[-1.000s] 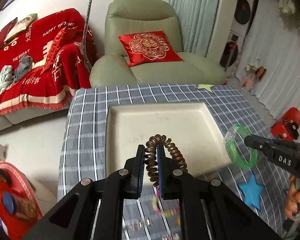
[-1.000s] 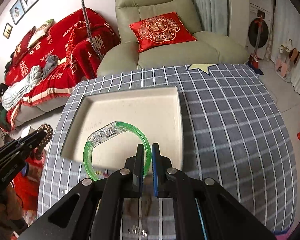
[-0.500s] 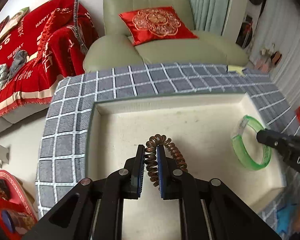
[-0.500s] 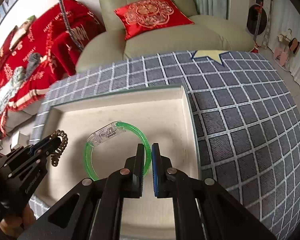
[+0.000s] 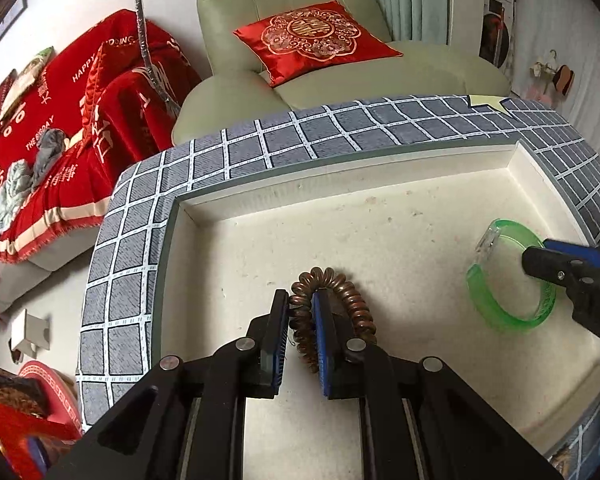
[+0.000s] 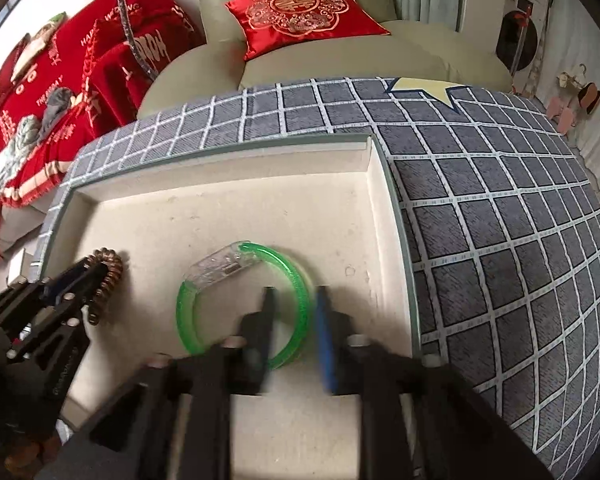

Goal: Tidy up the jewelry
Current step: 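Carry both bracelets into the grey tray and open both tools to release, then withdraw both tools from the tray toward the remaining jewelry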

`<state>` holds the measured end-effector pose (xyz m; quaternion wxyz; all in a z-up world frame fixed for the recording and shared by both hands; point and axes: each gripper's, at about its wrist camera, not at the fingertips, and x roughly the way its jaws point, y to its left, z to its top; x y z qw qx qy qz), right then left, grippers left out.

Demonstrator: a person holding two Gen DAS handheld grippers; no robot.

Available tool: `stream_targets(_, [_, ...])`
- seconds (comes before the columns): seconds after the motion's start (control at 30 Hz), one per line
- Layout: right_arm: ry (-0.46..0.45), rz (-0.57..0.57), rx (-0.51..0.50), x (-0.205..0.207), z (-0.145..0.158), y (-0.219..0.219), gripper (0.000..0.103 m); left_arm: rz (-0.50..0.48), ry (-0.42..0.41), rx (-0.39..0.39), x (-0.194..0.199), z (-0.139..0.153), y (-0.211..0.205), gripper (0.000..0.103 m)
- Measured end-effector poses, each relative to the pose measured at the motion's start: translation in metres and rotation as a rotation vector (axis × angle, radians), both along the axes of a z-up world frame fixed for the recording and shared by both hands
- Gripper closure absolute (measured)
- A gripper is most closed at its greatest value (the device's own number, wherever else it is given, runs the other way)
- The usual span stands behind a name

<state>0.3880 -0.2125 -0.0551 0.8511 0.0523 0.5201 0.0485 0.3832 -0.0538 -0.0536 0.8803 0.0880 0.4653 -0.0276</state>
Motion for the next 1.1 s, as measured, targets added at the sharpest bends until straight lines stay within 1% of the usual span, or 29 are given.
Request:
stream_targets(0.03, [-0.015,-0.002,0.008,-0.001,0.004,-0.001,0.048,0.005,-0.001,-0.006,-0.001,0.000,0.001,0.074])
stream_targets(0.07, [-0.034,-0.004,0.016,-0.004,0.009,-0.002,0.046,0.007,0.000,-0.012,-0.002,0.000,0.002,0.074])
stream_targets(0.23, [-0.093,-0.019,0.052,-0.020,0.038,-0.008,0.046,0.015,0.009,-0.034,-0.001,0.001,0.005,0.074])
stream_targets(0.27, [-0.099,-0.021,0.061,-0.024,0.042,-0.010,0.046,0.015,0.012,-0.039,-0.001,0.001,0.006,0.065])
stream_targets(0.3, [-0.107,-0.024,0.072,-0.029,0.046,-0.012,0.046,0.018,0.011,-0.039,-0.001,0.002,0.006,0.048])
stream_targets(0.33, [-0.115,-0.025,0.085,-0.036,0.051,-0.014,0.046,0.029,0.001,-0.041,-0.002,0.005,0.008,0.004])
stream_targets(0.37, [-0.122,-0.029,0.096,-0.042,0.054,-0.017,0.046,0.036,-0.022,-0.045,-0.005,0.008,0.009,0.000])
stream_targets(0.4, [-0.128,-0.033,0.106,-0.047,0.057,-0.018,0.046,0.034,-0.055,-0.047,-0.009,0.014,0.009,0.000])
stream_targets(0.47, [-0.141,-0.035,0.128,-0.058,0.063,-0.022,0.045,0.010,-0.061,-0.041,-0.012,0.020,0.007,0.000])
stream_targets(0.53, [-0.146,-0.038,0.141,-0.065,0.066,-0.025,0.044,0.005,-0.080,-0.029,-0.017,0.026,0.005,0.000])
stream_targets(0.57, [-0.147,-0.042,0.154,-0.070,0.067,-0.027,0.041,0.006,-0.089,-0.026,-0.020,0.028,0.006,0.000])
stream_targets(0.63, [-0.148,-0.047,0.179,-0.080,0.068,-0.030,0.032,0.006,-0.108,-0.027,-0.029,0.036,0.007,0.000])
stream_targets(0.67, [-0.148,-0.048,0.191,-0.084,0.069,-0.031,0.023,0.002,-0.120,-0.028,-0.036,0.042,0.008,0.000])
stream_targets(0.7, [-0.151,-0.048,0.206,-0.090,0.069,-0.033,0.020,-0.001,-0.132,-0.029,-0.043,0.046,0.009,0.000])
stream_targets(0.77, [-0.165,-0.054,0.232,-0.103,0.071,-0.036,0.019,-0.009,-0.162,-0.034,-0.058,0.056,0.013,0.000])
stream_targets(0.8, [-0.169,-0.054,0.243,-0.110,0.071,-0.037,0.011,-0.018,-0.172,-0.038,-0.066,0.060,0.015,0.000])
stream_targets(0.83, [-0.175,-0.053,0.255,-0.116,0.072,-0.038,0.008,-0.022,-0.176,-0.047,-0.074,0.063,0.017,0.000])
stream_targets(0.87, [-0.186,-0.055,0.266,-0.123,0.073,-0.039,0.000,-0.025,-0.172,-0.058,-0.080,0.064,0.021,0.000])
stream_targets(1.0, [-0.242,-0.062,0.287,-0.160,0.078,-0.042,0.000,-0.039,-0.127,-0.122,-0.115,0.063,0.036,0.000])
stream_targets(1.03, [-0.245,-0.066,0.294,-0.169,0.078,-0.042,0.000,-0.036,-0.121,-0.133,-0.125,0.061,0.041,0.000])
stream_targets(1.1, [-0.210,-0.057,0.297,-0.182,0.075,-0.040,0.000,-0.029,-0.110,-0.164,-0.146,0.057,0.050,0.000])
